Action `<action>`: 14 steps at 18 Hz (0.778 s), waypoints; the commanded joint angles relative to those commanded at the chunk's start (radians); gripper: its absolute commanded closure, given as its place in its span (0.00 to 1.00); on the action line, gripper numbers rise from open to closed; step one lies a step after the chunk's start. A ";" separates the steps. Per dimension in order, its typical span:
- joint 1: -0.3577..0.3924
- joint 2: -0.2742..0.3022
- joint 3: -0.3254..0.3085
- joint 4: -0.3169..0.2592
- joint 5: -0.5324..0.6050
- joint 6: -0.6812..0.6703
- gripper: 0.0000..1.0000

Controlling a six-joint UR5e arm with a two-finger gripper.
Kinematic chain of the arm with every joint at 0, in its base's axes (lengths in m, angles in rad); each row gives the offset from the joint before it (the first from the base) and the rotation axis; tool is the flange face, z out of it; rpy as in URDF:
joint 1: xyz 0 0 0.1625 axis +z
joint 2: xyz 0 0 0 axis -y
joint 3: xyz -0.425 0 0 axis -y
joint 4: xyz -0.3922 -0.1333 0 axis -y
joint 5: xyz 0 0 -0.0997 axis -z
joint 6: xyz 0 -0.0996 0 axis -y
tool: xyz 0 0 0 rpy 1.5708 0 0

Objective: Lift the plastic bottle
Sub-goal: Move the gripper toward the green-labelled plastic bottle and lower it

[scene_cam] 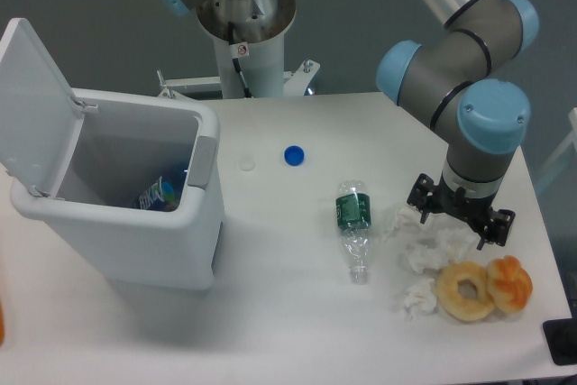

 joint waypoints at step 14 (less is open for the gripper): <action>-0.071 0.002 -0.037 0.021 -0.110 -0.529 0.00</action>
